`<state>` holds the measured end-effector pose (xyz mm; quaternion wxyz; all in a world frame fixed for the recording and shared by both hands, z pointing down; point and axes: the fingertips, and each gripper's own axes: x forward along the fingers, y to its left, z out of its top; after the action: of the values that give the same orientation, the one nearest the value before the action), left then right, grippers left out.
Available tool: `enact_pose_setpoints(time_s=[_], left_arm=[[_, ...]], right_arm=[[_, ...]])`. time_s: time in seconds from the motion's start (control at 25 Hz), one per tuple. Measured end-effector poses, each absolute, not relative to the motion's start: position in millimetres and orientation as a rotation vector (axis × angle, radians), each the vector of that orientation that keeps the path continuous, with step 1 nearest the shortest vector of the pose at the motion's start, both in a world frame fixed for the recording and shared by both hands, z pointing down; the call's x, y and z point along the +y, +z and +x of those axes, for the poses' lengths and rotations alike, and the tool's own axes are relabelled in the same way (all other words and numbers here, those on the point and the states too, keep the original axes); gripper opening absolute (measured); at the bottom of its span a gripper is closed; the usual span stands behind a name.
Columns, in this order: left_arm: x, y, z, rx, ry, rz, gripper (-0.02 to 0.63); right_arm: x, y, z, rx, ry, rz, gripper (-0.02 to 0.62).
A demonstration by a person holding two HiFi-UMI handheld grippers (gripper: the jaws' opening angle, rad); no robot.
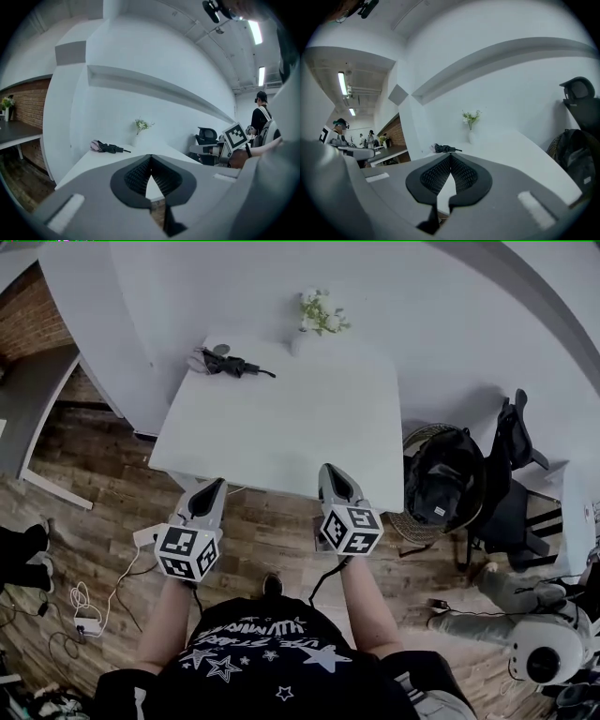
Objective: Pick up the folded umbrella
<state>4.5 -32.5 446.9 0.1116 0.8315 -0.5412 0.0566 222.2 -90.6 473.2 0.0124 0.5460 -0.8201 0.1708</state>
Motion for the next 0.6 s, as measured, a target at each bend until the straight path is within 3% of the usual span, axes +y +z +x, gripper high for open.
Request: enact_pose_setpoints(time_s=[0.6], left_arm=[[-79, 470, -23, -1.663, 0.184, 2.316, 0.003]], right_arm=[[-155, 481, 186, -2.604, 0.545, 1.536, 0.017]])
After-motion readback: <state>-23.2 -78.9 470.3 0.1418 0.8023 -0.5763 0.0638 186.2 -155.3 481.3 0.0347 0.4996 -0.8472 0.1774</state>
